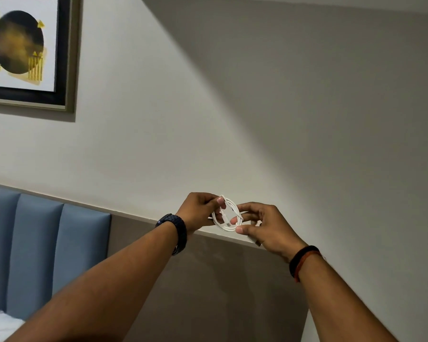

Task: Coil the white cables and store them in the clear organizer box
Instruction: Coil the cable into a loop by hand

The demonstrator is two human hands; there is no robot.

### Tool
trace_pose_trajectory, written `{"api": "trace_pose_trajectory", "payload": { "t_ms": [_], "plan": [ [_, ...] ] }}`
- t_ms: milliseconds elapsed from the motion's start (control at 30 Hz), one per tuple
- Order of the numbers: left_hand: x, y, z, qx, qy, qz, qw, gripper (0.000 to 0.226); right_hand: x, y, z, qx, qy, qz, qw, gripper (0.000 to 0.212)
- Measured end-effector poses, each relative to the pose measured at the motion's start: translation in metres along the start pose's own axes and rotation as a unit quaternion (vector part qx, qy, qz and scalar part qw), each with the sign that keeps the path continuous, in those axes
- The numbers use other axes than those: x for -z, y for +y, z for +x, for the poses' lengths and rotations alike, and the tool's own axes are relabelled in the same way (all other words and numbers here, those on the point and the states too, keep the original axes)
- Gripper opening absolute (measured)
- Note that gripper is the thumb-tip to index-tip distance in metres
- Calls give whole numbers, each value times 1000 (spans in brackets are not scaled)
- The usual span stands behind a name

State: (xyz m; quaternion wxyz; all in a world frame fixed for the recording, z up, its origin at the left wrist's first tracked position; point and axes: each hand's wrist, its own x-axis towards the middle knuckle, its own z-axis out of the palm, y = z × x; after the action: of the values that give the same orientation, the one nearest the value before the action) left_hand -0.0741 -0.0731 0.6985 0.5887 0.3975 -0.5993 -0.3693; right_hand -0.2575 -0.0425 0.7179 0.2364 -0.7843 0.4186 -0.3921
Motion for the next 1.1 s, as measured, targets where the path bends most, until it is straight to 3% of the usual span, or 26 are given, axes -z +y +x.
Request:
{"api": "trace_pose_trajectory", "payload": {
  "t_ms": [167, 333, 667, 867, 1100],
  "plan": [
    [-2, -7, -4, 8, -36, 3, 999, 27, 3, 7, 0, 0, 8, -68, 998, 34],
    [-7, -10, -4, 10, -50, -7, 999, 27, -6, 9, 2, 4, 93, -191, 977, 32],
    [-18, -7, -4, 7, -58, -18, 998, 27, -17, -1, -3, 18, 156, -427, 890, 19],
    [-20, -4, -3, 4, -48, -4, 999, 27, -21, -3, -8, 8, 170, -415, 894, 22],
    [-23, -5, -3, 2, -39, 8, 999, 26, -24, 9, -1, -34, 208, -281, 936, 22]
  ]
}}
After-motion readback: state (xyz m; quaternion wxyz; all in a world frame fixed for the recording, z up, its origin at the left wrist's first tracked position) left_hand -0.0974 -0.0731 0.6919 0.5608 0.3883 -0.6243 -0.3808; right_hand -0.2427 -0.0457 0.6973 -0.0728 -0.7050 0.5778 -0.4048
